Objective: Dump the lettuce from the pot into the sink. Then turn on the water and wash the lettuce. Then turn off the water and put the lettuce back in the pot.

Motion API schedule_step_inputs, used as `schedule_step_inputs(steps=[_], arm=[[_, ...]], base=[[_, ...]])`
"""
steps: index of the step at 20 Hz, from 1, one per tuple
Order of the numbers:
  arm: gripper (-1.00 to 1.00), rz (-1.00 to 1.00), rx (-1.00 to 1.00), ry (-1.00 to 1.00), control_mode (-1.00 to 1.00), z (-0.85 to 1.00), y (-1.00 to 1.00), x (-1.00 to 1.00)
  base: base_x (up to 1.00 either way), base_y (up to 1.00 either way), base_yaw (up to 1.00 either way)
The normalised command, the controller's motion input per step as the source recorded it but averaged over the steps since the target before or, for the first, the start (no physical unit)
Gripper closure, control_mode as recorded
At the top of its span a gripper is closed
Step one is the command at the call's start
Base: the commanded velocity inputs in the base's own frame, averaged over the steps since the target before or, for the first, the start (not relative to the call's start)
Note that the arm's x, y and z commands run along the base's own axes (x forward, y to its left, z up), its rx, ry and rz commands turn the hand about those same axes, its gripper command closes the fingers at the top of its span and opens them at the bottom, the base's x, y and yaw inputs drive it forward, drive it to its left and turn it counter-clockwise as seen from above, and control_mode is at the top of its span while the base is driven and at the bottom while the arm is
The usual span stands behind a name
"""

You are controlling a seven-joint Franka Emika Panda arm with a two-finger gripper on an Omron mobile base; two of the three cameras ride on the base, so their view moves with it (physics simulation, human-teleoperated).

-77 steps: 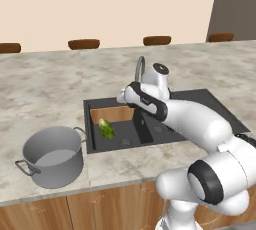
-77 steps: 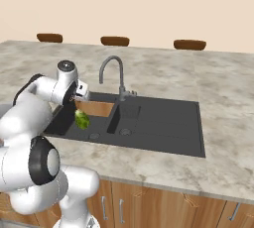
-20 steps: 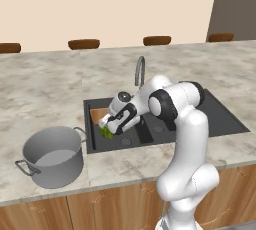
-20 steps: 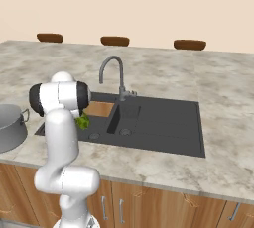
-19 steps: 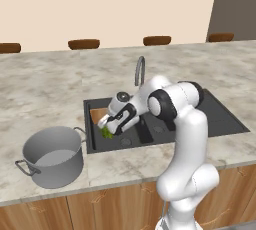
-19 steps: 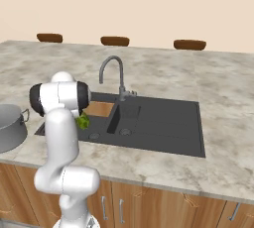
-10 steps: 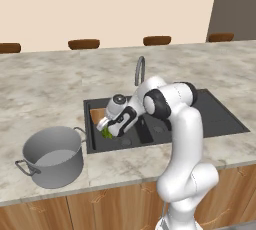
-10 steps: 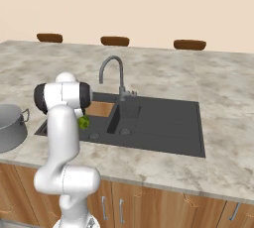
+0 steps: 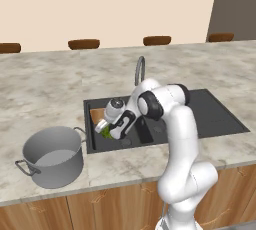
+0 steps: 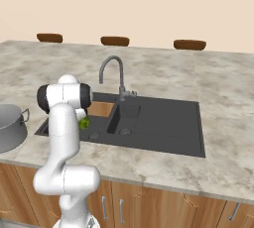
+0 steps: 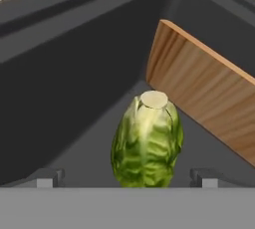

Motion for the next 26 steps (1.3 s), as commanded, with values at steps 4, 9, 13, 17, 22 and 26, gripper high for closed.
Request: schedule_step_inputs(steps=[4, 9, 13, 17, 22, 26], arm=[[-1.00, 0.00, 0.00, 0.00, -1.00, -0.23, 0.00, 0.37], [-1.00, 0.00, 0.00, 0.00, -1.00, -0.25, 0.00, 0.46], [-1.00, 0.00, 0.00, 0.00, -1.00, -0.22, 0.00, 0.52], [-1.00, 0.00, 0.00, 0.00, -1.00, -0.25, 0.00, 0.51], [-1.00, 0.00, 0.00, 0.00, -1.00, -0.27, 0.00, 0.53], [-1.00, 0.00, -0.01, 0.08, -1.00, -0.39, 0.00, 0.40]], base=[[0.00, 0.00, 0.00], [0.00, 0.00, 0.00], [0.00, 0.00, 0.00], [0.00, 0.00, 0.00], [0.00, 0.00, 0.00], [0.00, 0.00, 0.00]])
